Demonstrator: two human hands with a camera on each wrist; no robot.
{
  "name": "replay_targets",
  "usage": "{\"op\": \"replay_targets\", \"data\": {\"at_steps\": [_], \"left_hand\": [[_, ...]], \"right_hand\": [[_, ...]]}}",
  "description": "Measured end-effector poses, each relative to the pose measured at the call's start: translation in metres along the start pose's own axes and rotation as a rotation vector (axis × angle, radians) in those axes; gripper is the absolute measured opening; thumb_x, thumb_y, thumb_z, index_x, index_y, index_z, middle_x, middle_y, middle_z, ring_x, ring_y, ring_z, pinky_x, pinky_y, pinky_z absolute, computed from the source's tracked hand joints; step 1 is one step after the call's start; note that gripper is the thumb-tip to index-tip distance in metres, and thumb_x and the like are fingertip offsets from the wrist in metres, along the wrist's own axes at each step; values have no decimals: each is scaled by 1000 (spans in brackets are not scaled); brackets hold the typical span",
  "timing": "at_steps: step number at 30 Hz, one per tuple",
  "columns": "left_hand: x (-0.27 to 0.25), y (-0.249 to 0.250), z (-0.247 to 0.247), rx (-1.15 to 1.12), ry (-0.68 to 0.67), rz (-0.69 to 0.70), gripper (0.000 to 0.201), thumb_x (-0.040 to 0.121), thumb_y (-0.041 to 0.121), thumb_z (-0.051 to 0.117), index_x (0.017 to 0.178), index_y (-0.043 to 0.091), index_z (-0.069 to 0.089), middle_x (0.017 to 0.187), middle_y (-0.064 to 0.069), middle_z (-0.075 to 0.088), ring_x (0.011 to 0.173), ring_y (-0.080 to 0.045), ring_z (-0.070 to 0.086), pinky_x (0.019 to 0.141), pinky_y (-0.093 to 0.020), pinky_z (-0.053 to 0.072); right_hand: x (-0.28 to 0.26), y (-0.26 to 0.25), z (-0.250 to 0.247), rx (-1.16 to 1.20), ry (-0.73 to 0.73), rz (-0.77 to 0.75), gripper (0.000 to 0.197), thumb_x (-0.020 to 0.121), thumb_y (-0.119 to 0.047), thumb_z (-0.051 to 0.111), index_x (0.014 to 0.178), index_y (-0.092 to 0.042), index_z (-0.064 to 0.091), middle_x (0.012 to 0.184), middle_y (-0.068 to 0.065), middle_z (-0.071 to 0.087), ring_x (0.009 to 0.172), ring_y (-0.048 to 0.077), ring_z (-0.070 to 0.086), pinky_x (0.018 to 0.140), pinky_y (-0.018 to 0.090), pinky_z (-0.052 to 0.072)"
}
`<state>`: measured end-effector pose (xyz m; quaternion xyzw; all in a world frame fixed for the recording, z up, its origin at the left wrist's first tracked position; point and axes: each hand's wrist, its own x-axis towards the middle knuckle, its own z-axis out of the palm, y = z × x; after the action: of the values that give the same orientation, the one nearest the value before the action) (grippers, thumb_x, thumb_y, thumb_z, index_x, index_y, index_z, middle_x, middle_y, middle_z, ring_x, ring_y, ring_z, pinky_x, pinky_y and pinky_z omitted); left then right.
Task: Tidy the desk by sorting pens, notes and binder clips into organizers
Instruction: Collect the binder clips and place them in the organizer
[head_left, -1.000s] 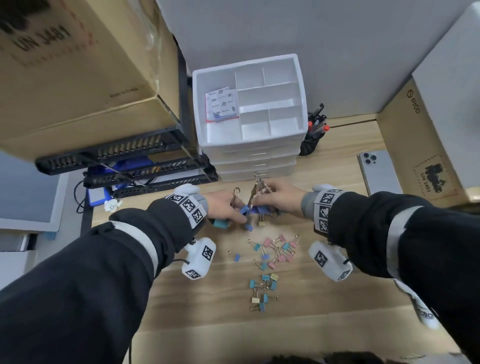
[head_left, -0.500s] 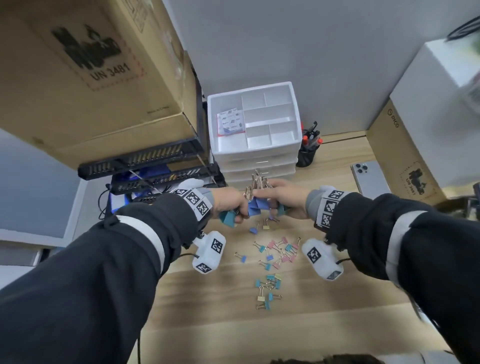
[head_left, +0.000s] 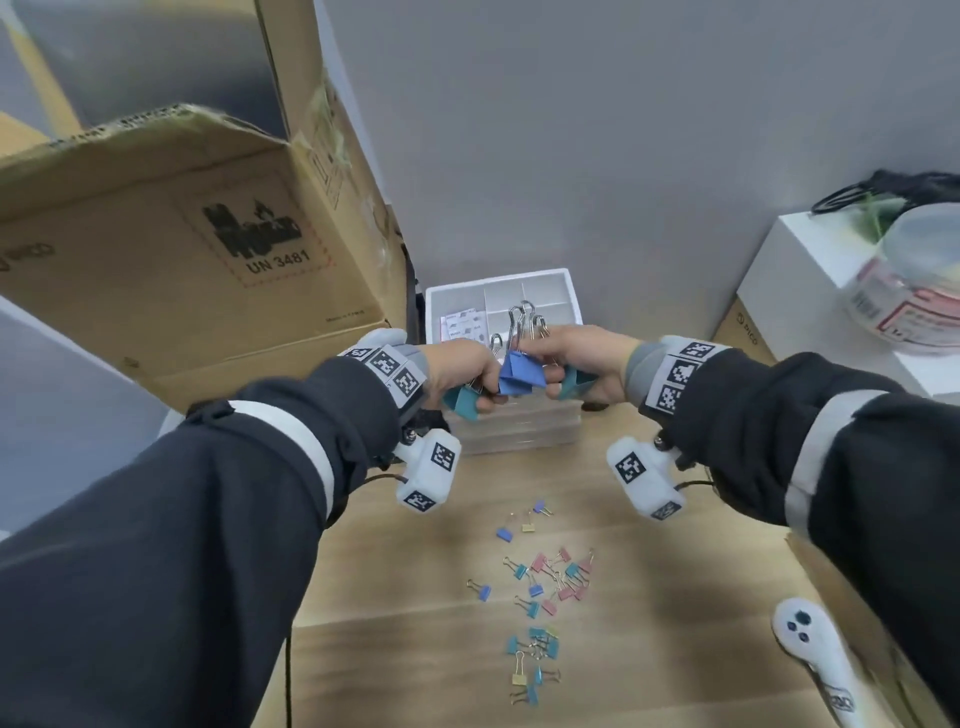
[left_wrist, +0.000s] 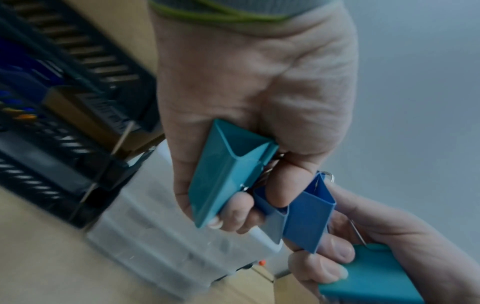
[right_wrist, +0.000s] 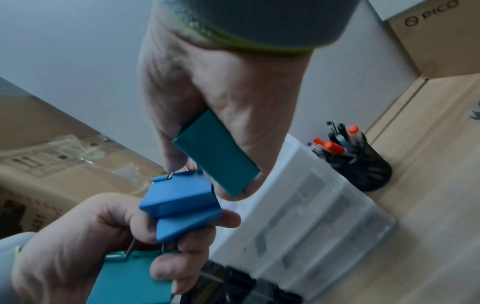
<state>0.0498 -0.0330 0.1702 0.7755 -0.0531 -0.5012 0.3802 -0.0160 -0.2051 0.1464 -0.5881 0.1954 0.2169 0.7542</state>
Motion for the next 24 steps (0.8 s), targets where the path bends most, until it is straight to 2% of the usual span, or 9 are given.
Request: {"op": "replay_targets", "data": {"at_steps": [3, 7, 9, 11, 14, 17, 19, 21, 24], "left_hand": [[8, 17, -6, -51, 124, 56, 13, 84, -2, 43, 90, 4, 53, 71, -10, 60, 48, -16, 48, 50, -23, 44], [29, 35, -9, -105, 252, 156, 28, 86, 1, 48, 111, 3, 62, 70, -5, 64, 50, -15, 46, 54, -24, 41], [41, 40, -8, -77, 304, 189, 33, 86, 11, 51, 115, 5, 65, 76, -6, 66, 55, -18, 49, 58, -26, 40], [53, 44, -8, -60, 368, 208, 29, 84, 23, 56, 103, 5, 69, 80, -9, 64, 60, -22, 53, 59, -25, 43], [68, 46, -8, -166, 436, 295, 19, 96, 17, 51, 88, 7, 65, 76, -7, 60, 58, -18, 52, 48, -17, 43], [81, 45, -11, -13, 508, 363, 35, 102, 29, 42, 92, 13, 71, 87, -2, 66, 79, -17, 57, 77, -26, 47], [83, 45, -13, 161, 565, 399, 46, 102, 40, 34, 100, 18, 74, 98, 1, 63, 99, -18, 50, 93, -31, 42], [85, 46, -16, 335, 605, 440, 52, 97, 48, 26, 106, 24, 72, 102, -2, 55, 108, -22, 43, 97, -37, 40], [88, 47, -17, 392, 541, 448, 44, 104, 42, 29, 113, 21, 66, 112, -9, 51, 109, -27, 49, 89, -42, 47]], "right_hand": [[-1, -27, -7, -116, 62, -104, 10, 100, -22, 60, 92, -17, 58, 52, -6, 49, 48, 10, 35, 43, 21, 37], [18, -50, -25, -398, 244, -245, 15, 96, -19, 64, 83, -21, 57, 74, 0, 57, 58, 12, 47, 49, 24, 36], [30, -55, -35, -506, 314, -274, 14, 94, -16, 67, 84, -20, 57, 76, 2, 57, 57, 13, 48, 49, 23, 37], [39, -60, -44, -622, 363, -307, 9, 92, -15, 69, 90, -17, 60, 77, 1, 59, 59, 12, 50, 50, 21, 40], [53, -65, -55, -783, 371, -363, 10, 87, -13, 72, 95, -10, 66, 86, 3, 66, 73, 16, 57, 65, 26, 48], [63, -64, -63, -1000, 313, -336, 13, 84, -14, 73, 94, -8, 69, 87, 5, 69, 75, 19, 59, 72, 30, 51], [66, -63, -66, -1075, 284, -355, 9, 83, -14, 73, 91, -10, 69, 85, 2, 71, 73, 17, 59, 71, 29, 50], [69, -62, -67, -1139, 290, -383, 9, 82, -15, 72, 89, -11, 68, 80, -5, 66, 68, 12, 55, 64, 25, 46], [75, -55, -66, -1298, 326, -405, 14, 80, -19, 74, 84, -14, 62, 74, -7, 59, 73, 22, 55, 62, 29, 39]]}}
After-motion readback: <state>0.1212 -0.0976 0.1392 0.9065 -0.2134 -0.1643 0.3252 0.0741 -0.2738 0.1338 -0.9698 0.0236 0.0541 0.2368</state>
